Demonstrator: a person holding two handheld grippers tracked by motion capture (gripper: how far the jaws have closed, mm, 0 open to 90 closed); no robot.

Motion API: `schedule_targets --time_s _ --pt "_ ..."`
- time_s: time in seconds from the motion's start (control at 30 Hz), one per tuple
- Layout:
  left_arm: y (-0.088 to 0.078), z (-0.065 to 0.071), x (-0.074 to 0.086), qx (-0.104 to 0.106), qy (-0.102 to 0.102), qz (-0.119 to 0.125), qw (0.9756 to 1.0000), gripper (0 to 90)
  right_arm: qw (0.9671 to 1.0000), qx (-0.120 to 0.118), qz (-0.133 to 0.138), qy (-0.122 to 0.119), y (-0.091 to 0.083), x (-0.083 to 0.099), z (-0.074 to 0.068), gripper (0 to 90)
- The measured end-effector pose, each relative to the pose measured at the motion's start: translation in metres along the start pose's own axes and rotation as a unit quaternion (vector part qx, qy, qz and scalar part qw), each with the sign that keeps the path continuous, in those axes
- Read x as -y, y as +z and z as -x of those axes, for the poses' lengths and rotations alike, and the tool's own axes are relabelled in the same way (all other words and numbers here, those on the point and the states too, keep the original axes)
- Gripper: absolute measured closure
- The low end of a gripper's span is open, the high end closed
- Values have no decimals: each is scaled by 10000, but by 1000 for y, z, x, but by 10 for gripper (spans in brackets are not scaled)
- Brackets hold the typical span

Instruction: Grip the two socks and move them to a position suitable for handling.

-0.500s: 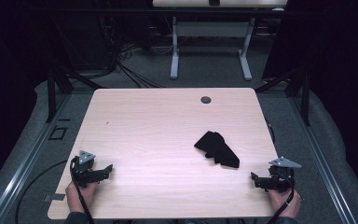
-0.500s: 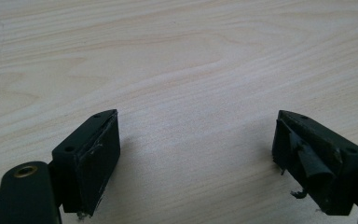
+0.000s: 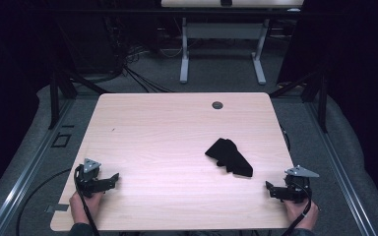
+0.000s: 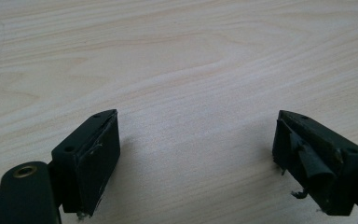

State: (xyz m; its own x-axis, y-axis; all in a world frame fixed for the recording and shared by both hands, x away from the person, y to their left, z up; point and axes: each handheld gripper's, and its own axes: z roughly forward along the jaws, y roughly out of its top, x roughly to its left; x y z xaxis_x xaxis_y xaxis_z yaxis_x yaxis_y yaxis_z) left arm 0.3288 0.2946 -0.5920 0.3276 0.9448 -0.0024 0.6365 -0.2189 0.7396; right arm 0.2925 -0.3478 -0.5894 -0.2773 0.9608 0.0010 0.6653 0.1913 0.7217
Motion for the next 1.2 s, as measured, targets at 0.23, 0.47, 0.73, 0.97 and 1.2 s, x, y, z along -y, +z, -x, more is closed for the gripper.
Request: schedule_targets --time_s 0.23,0.47,0.73,0.97,1.2 --pt "0 0 0 1 13 -9 10000 147 10000 7 -8 7 0 0 0 41" --pt "1 0 -1 8 -14 6 10000 146 10000 19 -25 44 1 -1 0 20" --pt "2 -1 -1 22 -3 0 10000 146 9999 68 -48 75 2 -1 0 6" --pt "2 -1 -2 14 -13 -16 10000 143 9999 68 -79 85 2 -1 0 4" --pt "3 1 -3 130 155 -131 9997 55 9998 58 -155 89 1 -3 1 8"
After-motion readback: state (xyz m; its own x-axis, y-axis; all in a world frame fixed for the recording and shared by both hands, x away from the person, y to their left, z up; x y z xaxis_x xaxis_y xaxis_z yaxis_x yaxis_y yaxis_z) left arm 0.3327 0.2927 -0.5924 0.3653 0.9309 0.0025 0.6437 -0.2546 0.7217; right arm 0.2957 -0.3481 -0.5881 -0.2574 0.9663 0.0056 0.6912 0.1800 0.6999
